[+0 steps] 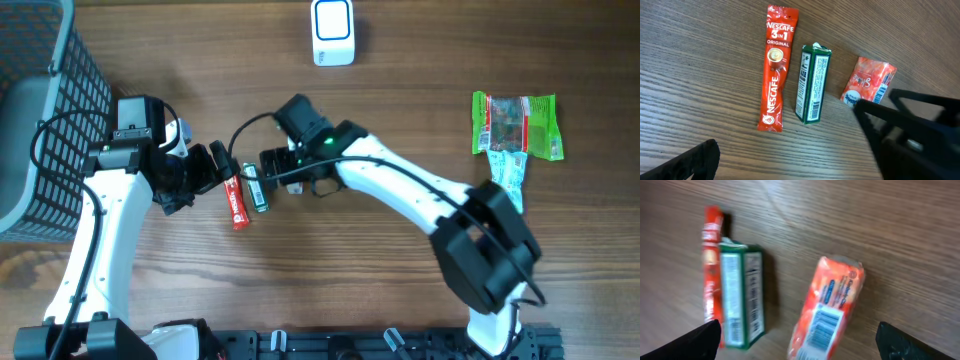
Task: Scan the item barcode
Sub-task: 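Reach the right gripper to the red tissue pack and grasp it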
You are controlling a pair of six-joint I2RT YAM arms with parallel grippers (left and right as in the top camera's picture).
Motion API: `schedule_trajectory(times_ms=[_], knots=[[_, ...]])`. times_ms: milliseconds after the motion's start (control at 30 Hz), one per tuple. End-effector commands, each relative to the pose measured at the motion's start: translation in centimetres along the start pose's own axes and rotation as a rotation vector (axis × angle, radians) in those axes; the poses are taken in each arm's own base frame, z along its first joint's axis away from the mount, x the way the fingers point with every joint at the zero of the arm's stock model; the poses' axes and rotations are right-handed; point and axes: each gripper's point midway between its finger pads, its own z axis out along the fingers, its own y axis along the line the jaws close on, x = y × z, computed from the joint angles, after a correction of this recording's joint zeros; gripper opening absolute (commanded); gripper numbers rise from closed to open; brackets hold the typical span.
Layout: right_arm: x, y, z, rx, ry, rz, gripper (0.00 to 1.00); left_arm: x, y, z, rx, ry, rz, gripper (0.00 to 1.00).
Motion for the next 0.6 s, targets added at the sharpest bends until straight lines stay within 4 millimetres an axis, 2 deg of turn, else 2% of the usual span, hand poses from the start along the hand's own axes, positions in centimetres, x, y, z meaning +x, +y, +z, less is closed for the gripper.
schedule_trajectory(times_ms=[0, 33, 100, 133, 167, 200, 267, 333, 433, 500, 567], knots=[[0.2, -2.2, 2.2, 0.105, -0.004, 0.035, 1.0, 0.1, -0.2, -0.2, 0.011, -0.003, 0.007, 1.0], [0.3, -2.3, 2.4, 0.107, 0.0, 0.035, 1.0, 0.1, -0.2, -0.2, 0.011, -0.003, 0.007, 1.0], [0.3, -2.2, 2.4, 0.106, 0.0, 0.035, 0.89, 0.1, -0.2, -0.2, 0.011, -0.003, 0.007, 1.0], [0.3, -2.3, 2.4, 0.106, 0.0, 0.029, 0.76, 0.1, -0.2, -0.2, 0.011, -0.003, 0.007, 1.0], [0.3, -2.3, 2.4, 0.107, 0.001, 0.029, 0.68, 0.1, -0.2, -0.2, 0.011, -0.003, 0.006, 1.0], [0.3, -2.3, 2.4, 0.107, 0.001, 0.029, 0.54, 0.1, -0.2, -0.2, 0.011, -0.003, 0.007, 1.0], [0.4, -2.3, 2.4, 0.107, 0.002, 0.029, 0.41, 0.1, -0.2, -0.2, 0.011, -0.003, 0.006, 1.0], [0.2, -2.5, 2.0, 0.107, 0.005, -0.001, 0.39, 0.1, -0.2, -0.2, 0.011, -0.003, 0.006, 1.0], [-0.9, -4.1, -0.7, 0.123, -0.005, 0.026, 0.37, 0.1, -0.2, -0.2, 0.011, -0.003, 0.007, 1.0], [-1.6, -6.0, -3.3, 0.145, -0.014, 0.029, 0.31, 0.1, -0.2, -0.2, 0.011, -0.003, 0.006, 1.0], [-1.6, -9.1, -5.4, 0.225, 0.002, 0.002, 0.31, 0.1, -0.2, -0.2, 0.011, -0.003, 0.006, 1.0]])
